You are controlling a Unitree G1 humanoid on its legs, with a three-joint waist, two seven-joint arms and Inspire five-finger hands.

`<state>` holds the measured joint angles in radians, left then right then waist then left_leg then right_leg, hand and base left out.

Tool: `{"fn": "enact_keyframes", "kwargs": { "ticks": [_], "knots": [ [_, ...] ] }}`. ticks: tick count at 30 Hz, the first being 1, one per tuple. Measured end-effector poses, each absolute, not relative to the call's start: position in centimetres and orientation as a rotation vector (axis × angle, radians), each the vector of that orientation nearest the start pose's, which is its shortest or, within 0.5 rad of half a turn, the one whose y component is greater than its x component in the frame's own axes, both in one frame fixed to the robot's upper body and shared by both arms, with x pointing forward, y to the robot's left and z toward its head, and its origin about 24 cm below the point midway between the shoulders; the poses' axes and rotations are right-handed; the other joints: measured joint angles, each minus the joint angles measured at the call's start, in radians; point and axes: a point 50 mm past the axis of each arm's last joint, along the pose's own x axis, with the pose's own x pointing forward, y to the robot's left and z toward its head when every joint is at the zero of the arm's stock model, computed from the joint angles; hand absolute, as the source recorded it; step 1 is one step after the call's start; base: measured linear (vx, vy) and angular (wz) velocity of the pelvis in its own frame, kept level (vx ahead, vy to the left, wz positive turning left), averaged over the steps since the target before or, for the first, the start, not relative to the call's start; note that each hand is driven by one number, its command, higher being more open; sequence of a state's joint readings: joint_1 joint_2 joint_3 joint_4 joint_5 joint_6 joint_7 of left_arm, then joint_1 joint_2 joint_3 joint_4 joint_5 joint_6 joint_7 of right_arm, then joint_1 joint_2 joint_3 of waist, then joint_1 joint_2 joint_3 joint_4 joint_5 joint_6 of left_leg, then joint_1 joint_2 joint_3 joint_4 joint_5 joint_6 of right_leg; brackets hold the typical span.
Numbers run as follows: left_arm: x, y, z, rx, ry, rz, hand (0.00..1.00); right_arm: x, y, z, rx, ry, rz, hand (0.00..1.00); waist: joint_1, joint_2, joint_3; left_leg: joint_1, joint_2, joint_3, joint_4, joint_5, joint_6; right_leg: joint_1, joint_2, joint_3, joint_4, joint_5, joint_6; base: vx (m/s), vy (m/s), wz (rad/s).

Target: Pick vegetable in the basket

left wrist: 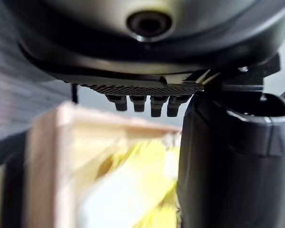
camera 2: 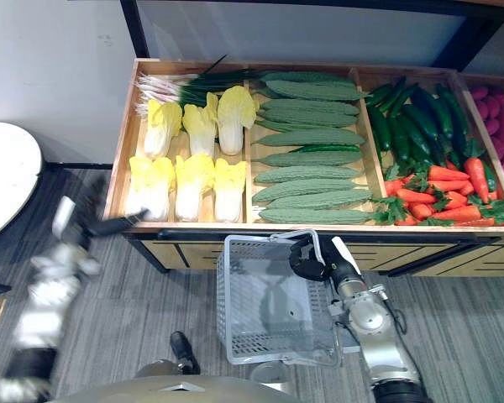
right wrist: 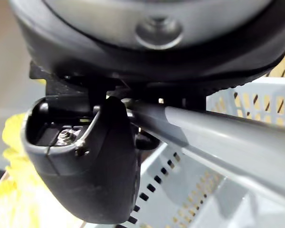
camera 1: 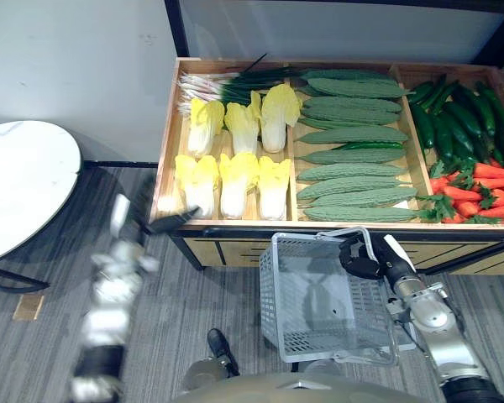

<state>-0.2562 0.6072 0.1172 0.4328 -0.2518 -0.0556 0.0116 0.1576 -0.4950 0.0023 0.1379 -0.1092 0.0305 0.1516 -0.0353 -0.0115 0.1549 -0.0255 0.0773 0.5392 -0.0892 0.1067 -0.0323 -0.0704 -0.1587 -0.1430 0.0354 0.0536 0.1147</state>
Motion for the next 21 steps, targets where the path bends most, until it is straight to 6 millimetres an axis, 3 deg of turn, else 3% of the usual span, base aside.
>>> {"fn": "enact_keyframes", "kwargs": {
  "ticks": [1,2,4,6,8,14,21],
  "knots": [
    [30.0,33.5,10.3,0.318,0.023,0.304,1.00,21.1,-25.7,0.0,-0.580,0.368,0.129,0.00,0.001,-0.003,0.002,-0.001,0.004,0.005,0.000,0.002,0.001,-0.005,0.006,0.006,0.001,0.001,-0.002,-0.03,-0.039,-0.26],
    [30.6,36.5,13.8,0.333,-0.023,0.406,1.00,21.5,-25.1,0.1,-0.569,0.353,0.155,0.00,-0.012,-0.008,0.005,-0.006,0.007,0.011,0.000,0.003,0.001,-0.015,0.005,0.013,0.002,0.001,-0.009,-0.02,-0.031,-0.15],
    [30.7,38.4,18.0,0.337,-0.124,0.474,1.00,21.7,-24.9,0.2,-0.543,0.343,0.164,0.00,-0.025,-0.007,0.006,-0.017,0.005,0.009,0.000,0.003,0.003,-0.022,0.003,0.012,-0.001,0.002,-0.011,0.02,-0.010,-0.03],
    [31.1,38.2,20.6,0.338,-0.225,0.459,1.00,21.8,-24.6,0.2,-0.541,0.341,0.175,0.00,-0.026,-0.010,0.010,-0.019,0.004,0.010,0.000,0.013,0.017,-0.025,0.002,0.012,-0.001,0.004,-0.009,0.06,-0.001,0.00],
    [31.3,38.0,20.6,0.335,-0.227,0.438,1.00,21.9,-24.5,0.3,-0.540,0.337,0.181,0.00,-0.030,-0.013,0.013,-0.019,0.005,0.010,0.001,0.014,0.018,-0.026,0.003,0.012,-0.001,0.006,-0.009,0.06,-0.010,-0.03],
    [32.4,37.8,17.9,0.287,-0.107,0.429,1.00,22.9,-23.9,1.0,-0.542,0.294,0.193,0.00,-0.060,-0.030,0.055,-0.020,0.005,0.018,0.000,0.014,0.017,-0.035,0.004,0.016,0.003,0.009,-0.012,0.01,-0.004,-0.04],
    [33.0,37.6,19.2,0.263,-0.141,0.445,1.00,23.3,-23.2,1.5,-0.511,0.261,0.196,0.00,-0.054,-0.035,0.086,-0.029,0.006,0.024,0.003,0.018,0.018,-0.057,0.005,0.029,0.023,0.006,-0.015,0.00,-0.002,-0.01]
  ]
}}
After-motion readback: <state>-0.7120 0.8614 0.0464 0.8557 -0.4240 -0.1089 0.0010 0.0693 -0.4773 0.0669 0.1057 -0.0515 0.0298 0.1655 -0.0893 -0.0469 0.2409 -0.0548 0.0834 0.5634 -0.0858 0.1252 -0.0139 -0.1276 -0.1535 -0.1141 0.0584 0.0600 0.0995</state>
